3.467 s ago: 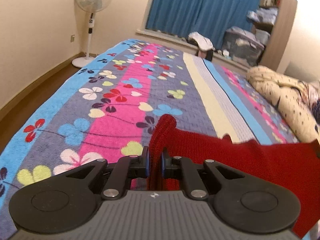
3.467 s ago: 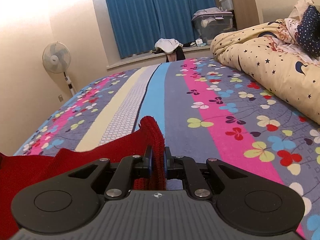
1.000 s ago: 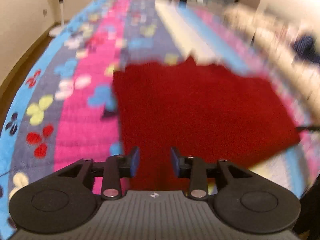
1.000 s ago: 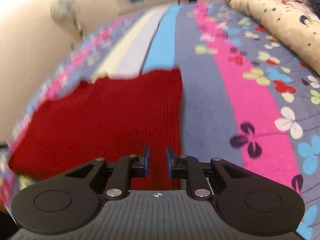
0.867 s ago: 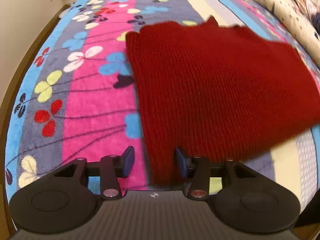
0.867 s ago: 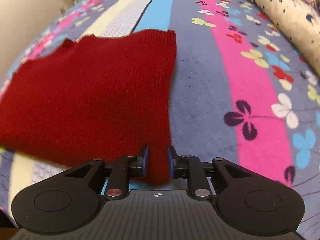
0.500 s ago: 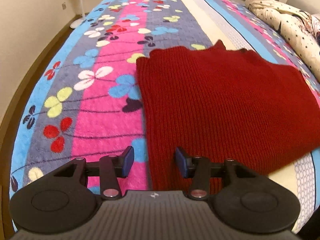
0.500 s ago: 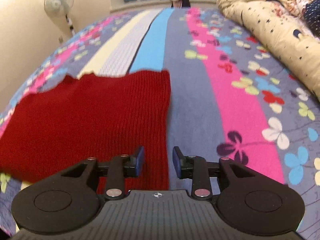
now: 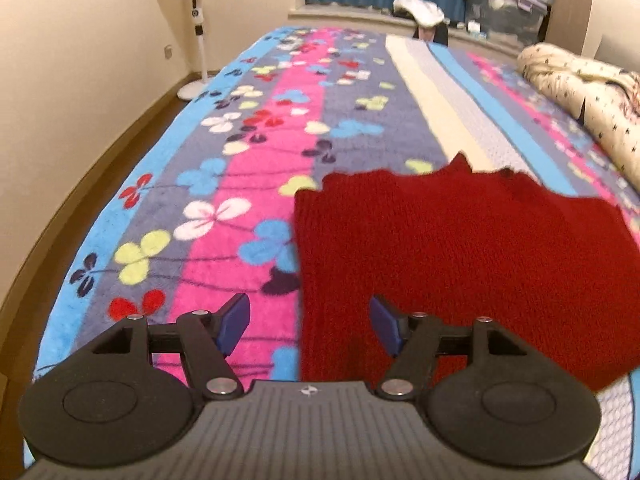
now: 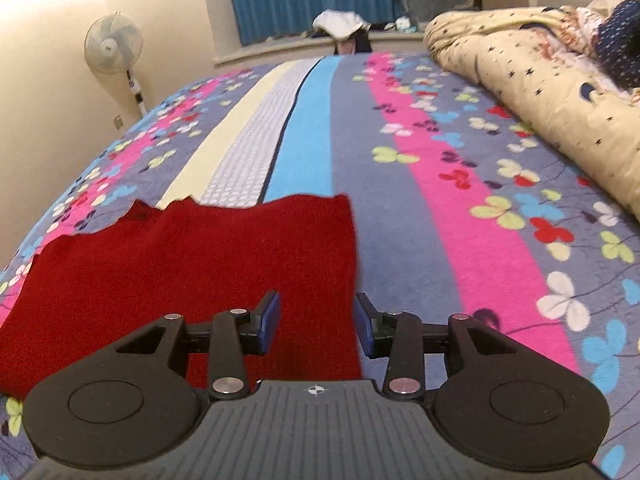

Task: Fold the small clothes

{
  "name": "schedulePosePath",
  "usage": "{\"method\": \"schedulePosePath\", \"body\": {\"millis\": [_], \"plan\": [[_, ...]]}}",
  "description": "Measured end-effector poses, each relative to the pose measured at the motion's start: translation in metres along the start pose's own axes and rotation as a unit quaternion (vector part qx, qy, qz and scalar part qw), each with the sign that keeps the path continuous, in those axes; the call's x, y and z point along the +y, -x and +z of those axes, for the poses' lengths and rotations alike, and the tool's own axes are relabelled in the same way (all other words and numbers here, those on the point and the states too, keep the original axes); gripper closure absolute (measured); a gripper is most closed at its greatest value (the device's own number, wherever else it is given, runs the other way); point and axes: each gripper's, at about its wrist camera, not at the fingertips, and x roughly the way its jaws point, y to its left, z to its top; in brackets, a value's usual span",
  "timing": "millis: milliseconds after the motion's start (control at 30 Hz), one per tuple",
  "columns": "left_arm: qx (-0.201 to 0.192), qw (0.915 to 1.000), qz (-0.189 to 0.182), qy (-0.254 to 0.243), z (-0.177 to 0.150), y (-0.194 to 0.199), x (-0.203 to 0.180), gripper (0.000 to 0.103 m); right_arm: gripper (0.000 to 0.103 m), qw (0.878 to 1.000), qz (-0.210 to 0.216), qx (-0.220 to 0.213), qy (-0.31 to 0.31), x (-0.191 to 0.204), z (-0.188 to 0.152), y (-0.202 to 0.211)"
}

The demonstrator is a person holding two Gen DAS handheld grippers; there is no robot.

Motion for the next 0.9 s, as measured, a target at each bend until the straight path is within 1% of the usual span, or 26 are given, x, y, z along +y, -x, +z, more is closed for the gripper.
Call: {"method": "schedulePosePath", "body": {"millis": [67, 133, 200, 233, 267, 300, 367, 433, 533, 567, 700, 900], "plan": [[-0.021, 0.9998, 0.002, -0.003, 0.003, 0.004, -0.005, 0.032, 0.061, 1.000, 0.002, 0.009, 0.018, 0.008, 0.000, -0.005], [-0.038, 0.9991, -0.020, -0.007, 0.005, 0.008, -0.010, 0.032, 0.061, 0.999, 0.001, 0.019, 0.034, 0.015, -0.001, -0.009], [-0.038, 0.9983, -0.040, -0.019, 0.007, 0.009, -0.018, 0.032, 0.061, 0.999, -0.001, 0.031, 0.045, 0.021, -0.003, -0.014], [-0.037, 0.9979, -0.045, -0.029, 0.007, 0.009, -0.022, 0.035, 0.061, 0.998, -0.001, 0.037, 0.050, 0.023, -0.003, -0.017], [-0.034, 0.9973, -0.051, -0.040, 0.006, 0.008, -0.026, 0.040, 0.061, 0.998, -0.001, 0.043, 0.053, 0.025, -0.004, -0.019], [-0.032, 0.9967, -0.058, -0.048, 0.005, 0.007, -0.030, 0.044, 0.061, 0.997, -0.003, 0.052, 0.057, 0.026, -0.005, -0.022], [-0.024, 0.9955, -0.068, -0.061, 0.003, 0.001, -0.036, 0.058, 0.061, 0.994, -0.017, 0.085, 0.068, 0.027, -0.011, -0.032], [-0.007, 0.9949, -0.060, -0.080, 0.001, -0.009, -0.043, 0.064, 0.061, 0.991, -0.028, 0.107, 0.075, 0.028, -0.015, -0.039], [0.048, 0.9934, -0.024, -0.101, -0.007, -0.033, -0.048, 0.065, 0.061, 0.991, -0.027, 0.106, 0.075, 0.029, -0.016, -0.039], [0.057, 0.9931, -0.021, -0.100, -0.007, -0.038, -0.048, 0.065, 0.061, 0.991, -0.026, 0.105, 0.075, 0.029, -0.016, -0.039], [0.056, 0.9941, -0.023, -0.091, -0.006, -0.039, -0.045, 0.065, 0.061, 0.992, -0.022, 0.100, 0.071, 0.025, -0.015, -0.036], [0.053, 0.9948, -0.024, -0.084, -0.004, -0.038, -0.044, 0.064, 0.061, 0.996, -0.019, 0.068, 0.052, 0.019, -0.008, -0.027]]}}
